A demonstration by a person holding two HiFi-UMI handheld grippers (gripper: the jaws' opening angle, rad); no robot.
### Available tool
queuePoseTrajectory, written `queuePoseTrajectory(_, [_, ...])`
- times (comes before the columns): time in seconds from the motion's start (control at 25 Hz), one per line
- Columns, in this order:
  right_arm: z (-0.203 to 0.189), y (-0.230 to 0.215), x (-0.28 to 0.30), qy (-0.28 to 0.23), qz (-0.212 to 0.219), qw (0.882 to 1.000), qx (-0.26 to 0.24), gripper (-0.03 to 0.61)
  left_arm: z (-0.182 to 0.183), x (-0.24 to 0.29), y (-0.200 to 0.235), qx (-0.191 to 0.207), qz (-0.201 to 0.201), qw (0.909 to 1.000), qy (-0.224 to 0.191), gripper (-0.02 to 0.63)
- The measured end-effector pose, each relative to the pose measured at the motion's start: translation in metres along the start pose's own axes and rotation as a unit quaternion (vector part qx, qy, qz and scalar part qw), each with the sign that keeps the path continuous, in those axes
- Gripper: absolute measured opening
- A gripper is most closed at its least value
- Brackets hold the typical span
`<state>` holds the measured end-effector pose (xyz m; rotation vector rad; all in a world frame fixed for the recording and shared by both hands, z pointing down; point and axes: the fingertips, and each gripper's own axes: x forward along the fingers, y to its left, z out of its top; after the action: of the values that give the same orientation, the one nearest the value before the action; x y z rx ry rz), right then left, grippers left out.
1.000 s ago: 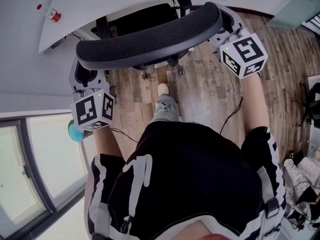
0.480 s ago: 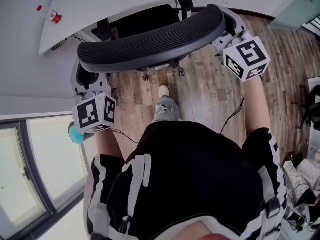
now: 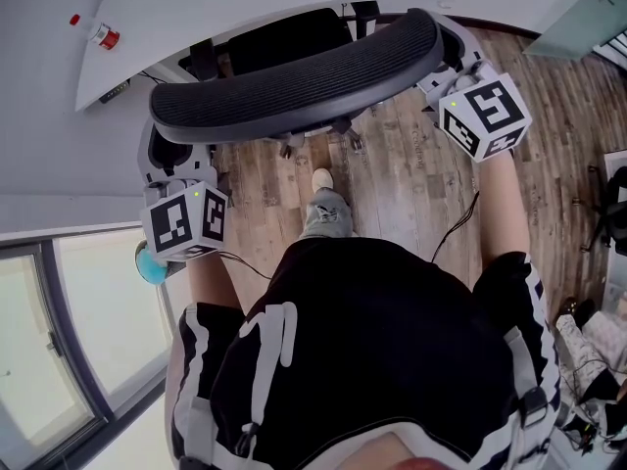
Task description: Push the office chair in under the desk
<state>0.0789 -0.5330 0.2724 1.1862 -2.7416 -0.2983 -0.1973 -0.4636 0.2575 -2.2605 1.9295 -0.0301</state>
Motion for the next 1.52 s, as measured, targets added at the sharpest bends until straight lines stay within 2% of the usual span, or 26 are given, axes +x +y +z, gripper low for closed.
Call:
queuePoseTrajectory(0.92, [0.000, -0.010, 0.026, -0.013, 0.003, 1.000, 0.005, 0.261, -0.004, 0.028, 0.015, 0.007, 0.015, 0.9998, 0.007, 0.210])
queuePoseTrajectory(1.52, [-0.003, -0.017, 0.046, -0.007, -0.016, 1.000, 0.000, 0.261, -0.010, 0.050, 0.026, 0.017, 0.020, 0.9995, 0.019, 0.210])
